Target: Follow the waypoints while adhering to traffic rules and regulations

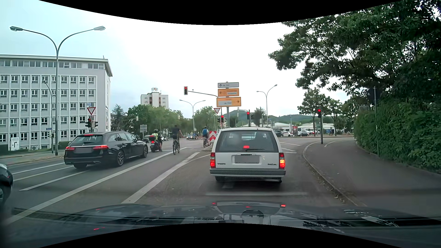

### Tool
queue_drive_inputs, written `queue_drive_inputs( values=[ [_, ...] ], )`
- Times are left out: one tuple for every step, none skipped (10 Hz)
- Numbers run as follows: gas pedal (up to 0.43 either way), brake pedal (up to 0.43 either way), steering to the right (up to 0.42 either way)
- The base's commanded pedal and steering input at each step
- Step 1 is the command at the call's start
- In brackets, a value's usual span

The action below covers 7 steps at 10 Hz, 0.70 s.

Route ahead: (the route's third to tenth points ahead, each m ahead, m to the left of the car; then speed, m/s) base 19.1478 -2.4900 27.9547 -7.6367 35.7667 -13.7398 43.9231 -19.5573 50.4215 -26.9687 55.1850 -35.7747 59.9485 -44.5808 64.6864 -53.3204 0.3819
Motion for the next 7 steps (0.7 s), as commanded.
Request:
queue_drive_inputs(
  values=[
    [0.000,0.207,0.062],
    [0.000,0.201,0.062],
    [0.000,0.189,0.063],
    [0.000,0.183,0.062],
    [0.000,0.183,0.063],
    [0.000,0.183,0.062],
    [0.000,0.183,0.062]
  ],
)
